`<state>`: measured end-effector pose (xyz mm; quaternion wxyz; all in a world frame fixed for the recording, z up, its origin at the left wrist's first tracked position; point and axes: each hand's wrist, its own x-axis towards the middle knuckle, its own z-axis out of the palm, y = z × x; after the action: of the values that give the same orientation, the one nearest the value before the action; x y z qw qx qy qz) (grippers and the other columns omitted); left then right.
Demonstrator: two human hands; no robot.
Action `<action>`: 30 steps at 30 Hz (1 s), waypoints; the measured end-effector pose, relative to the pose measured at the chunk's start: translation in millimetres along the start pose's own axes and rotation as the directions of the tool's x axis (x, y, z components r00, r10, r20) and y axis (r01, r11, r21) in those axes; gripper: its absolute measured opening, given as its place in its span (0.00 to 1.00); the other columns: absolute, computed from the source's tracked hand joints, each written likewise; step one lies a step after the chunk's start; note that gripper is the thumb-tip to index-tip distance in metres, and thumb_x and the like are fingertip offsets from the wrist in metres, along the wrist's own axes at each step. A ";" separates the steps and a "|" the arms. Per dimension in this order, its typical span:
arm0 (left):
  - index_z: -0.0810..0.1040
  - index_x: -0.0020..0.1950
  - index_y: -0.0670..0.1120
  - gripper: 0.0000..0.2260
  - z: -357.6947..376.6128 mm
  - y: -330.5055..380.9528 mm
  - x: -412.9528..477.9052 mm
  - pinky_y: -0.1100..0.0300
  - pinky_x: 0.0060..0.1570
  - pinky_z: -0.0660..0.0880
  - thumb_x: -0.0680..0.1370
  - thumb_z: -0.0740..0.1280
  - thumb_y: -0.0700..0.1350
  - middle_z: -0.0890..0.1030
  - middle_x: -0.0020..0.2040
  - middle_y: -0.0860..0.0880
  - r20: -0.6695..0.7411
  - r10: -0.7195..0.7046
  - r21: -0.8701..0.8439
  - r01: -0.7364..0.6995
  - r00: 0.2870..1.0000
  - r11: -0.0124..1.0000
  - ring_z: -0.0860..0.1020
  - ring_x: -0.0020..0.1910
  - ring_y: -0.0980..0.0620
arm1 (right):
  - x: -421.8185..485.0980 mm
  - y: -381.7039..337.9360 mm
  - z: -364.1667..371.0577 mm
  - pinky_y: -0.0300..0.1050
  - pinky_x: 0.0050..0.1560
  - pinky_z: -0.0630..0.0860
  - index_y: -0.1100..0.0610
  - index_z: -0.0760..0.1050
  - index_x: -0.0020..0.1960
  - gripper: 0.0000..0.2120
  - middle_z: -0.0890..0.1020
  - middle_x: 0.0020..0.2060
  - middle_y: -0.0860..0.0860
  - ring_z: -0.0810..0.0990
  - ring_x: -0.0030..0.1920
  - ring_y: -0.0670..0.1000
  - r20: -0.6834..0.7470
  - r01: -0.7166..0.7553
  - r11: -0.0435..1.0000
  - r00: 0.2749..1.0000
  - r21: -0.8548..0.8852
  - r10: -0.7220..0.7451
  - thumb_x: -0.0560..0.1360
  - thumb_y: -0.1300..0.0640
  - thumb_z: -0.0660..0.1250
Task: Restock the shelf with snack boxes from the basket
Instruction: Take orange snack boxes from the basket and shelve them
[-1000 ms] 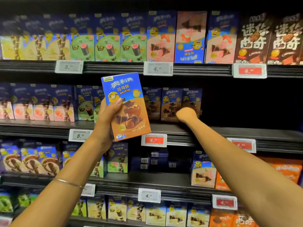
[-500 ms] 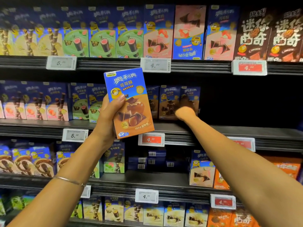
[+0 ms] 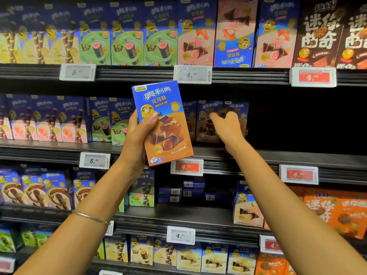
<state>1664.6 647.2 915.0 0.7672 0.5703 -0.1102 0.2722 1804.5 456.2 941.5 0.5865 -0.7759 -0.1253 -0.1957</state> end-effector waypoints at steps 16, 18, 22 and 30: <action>0.71 0.77 0.50 0.48 20.1 -7.4 -2.1 0.37 0.63 0.82 0.69 0.56 0.83 0.86 0.65 0.48 -0.093 0.053 0.239 -0.030 0.994 0.970 0.87 0.60 0.45 | -101.0 -35.8 -0.9 0.43 0.44 0.84 0.55 0.79 0.59 0.14 0.86 0.50 0.49 0.87 0.48 0.47 0.206 0.210 0.903 0.931 0.374 -0.302 0.76 0.50 0.74; 0.70 0.76 0.51 0.36 17.4 -13.8 3.0 0.38 0.60 0.83 0.76 0.61 0.72 0.86 0.63 0.51 -0.168 0.105 0.264 -0.058 0.980 0.963 0.88 0.57 0.49 | -97.6 -32.0 -6.3 0.42 0.43 0.83 0.56 0.78 0.59 0.14 0.87 0.51 0.51 0.87 0.48 0.49 0.224 0.159 0.897 0.937 0.413 -0.269 0.77 0.52 0.74; 0.70 0.76 0.52 0.24 5.2 -18.2 15.2 0.44 0.53 0.86 0.84 0.65 0.62 0.86 0.63 0.51 -0.222 0.177 0.300 -0.105 0.959 0.948 0.88 0.55 0.50 | -81.2 -12.0 -29.0 0.38 0.42 0.80 0.57 0.80 0.58 0.12 0.88 0.49 0.51 0.87 0.47 0.49 0.181 0.112 0.893 0.961 0.436 -0.209 0.77 0.53 0.73; 0.71 0.75 0.49 0.22 4.1 -18.5 22.2 0.50 0.48 0.86 0.85 0.64 0.61 0.87 0.60 0.50 -0.297 0.123 0.193 -0.067 0.947 0.979 0.89 0.52 0.51 | -2.3 34.1 -64.0 0.56 0.57 0.82 0.61 0.79 0.59 0.19 0.85 0.53 0.57 0.85 0.54 0.56 -0.064 0.024 0.993 0.998 0.112 -0.017 0.75 0.50 0.76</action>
<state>1693.5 646.0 911.9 0.7060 0.5821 0.0083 0.4033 1806.8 385.4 926.1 0.6311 -0.7336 -0.1255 -0.2186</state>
